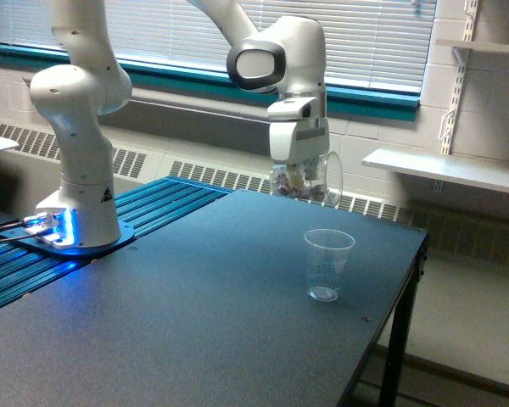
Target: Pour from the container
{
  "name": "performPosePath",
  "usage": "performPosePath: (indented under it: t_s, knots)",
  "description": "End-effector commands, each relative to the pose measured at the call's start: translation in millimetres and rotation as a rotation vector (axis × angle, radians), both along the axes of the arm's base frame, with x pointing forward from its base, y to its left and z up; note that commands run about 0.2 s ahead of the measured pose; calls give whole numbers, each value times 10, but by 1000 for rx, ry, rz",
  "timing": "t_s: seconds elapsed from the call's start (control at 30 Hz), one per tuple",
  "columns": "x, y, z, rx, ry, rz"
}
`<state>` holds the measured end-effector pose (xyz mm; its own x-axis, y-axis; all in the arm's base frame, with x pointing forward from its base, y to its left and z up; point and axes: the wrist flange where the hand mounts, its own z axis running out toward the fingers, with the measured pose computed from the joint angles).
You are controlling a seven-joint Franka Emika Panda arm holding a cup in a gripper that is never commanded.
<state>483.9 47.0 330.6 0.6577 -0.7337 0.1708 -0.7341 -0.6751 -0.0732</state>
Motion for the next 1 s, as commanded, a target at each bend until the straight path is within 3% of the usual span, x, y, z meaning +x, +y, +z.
performPosePath:
  t_s: [0.03,0.3,0.5,0.67,1.0]
  knots:
    - [55,-377,-140,-12,39,-98]
    - [3,-547,-489,-49,103,-123]
    - [-68,-442,-714,-46,143,-105]
    - [-57,-293,-698,-41,133,-84]
    - [-16,-165,-471,-44,87,-63]
